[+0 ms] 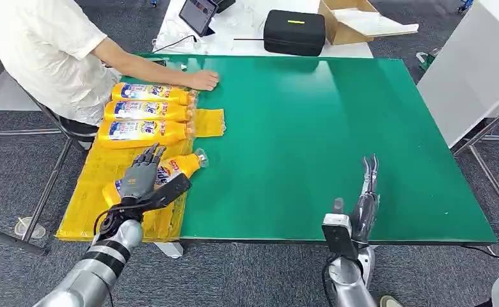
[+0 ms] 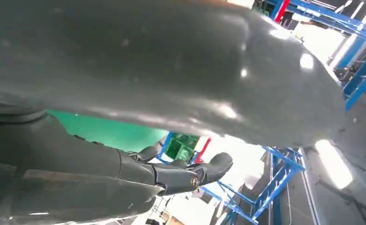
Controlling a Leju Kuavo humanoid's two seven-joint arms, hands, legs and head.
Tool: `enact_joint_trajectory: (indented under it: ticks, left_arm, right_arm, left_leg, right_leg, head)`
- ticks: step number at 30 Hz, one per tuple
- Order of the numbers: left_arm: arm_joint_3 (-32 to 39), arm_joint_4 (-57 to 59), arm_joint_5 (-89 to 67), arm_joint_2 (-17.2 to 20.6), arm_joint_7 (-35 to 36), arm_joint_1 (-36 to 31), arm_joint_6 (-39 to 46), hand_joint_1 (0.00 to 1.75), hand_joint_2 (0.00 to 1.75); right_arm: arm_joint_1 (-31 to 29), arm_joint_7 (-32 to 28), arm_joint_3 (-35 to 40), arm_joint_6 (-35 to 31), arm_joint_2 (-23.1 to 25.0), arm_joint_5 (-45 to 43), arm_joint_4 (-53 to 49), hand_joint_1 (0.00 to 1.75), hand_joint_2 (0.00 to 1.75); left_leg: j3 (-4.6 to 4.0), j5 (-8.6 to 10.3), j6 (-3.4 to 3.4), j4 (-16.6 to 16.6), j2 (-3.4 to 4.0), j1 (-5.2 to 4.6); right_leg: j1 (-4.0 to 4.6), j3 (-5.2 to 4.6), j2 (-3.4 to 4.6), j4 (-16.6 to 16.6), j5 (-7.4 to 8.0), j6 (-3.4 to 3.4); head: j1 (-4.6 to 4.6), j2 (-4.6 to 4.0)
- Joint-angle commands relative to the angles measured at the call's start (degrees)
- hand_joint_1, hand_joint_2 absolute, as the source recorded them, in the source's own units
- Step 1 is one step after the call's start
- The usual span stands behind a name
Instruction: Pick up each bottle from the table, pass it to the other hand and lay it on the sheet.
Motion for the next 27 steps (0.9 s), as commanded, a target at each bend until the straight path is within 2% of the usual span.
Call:
enact_joint_trajectory:
  ticks: [1, 27]
  left_arm:
    - [-5.30, -14.25, 1.11, 1.31, -0.14, 5.95, 0.44, 0.00, 1.75]
    - [-5.30, -14.25, 1.11, 1.31, -0.14, 5.95, 0.44, 0.00, 1.75]
  right_arm:
    - [0.27, 0.00, -0.86, 0.04, -0.58, -0.14, 0.84, 0.00, 0.00]
    - [0.27, 0.00, -0.86, 0.04, -0.58, -0.14, 0.84, 0.00, 0.00]
  left_leg:
    - [0.23, -0.13, 0.05, 0.00, 0.09, -0.02]
    - [0.27, -0.11, 0.06, -0.02, 0.07, -0.03]
  right_leg:
    - [0.01, 0.20, 0.01, 0.00, -0.10, -0.07]
    - [0.01, 0.25, -0.03, -0.02, -0.09, -0.09]
  head:
    - [0.00, -0.02]
    - [0.00, -0.02]
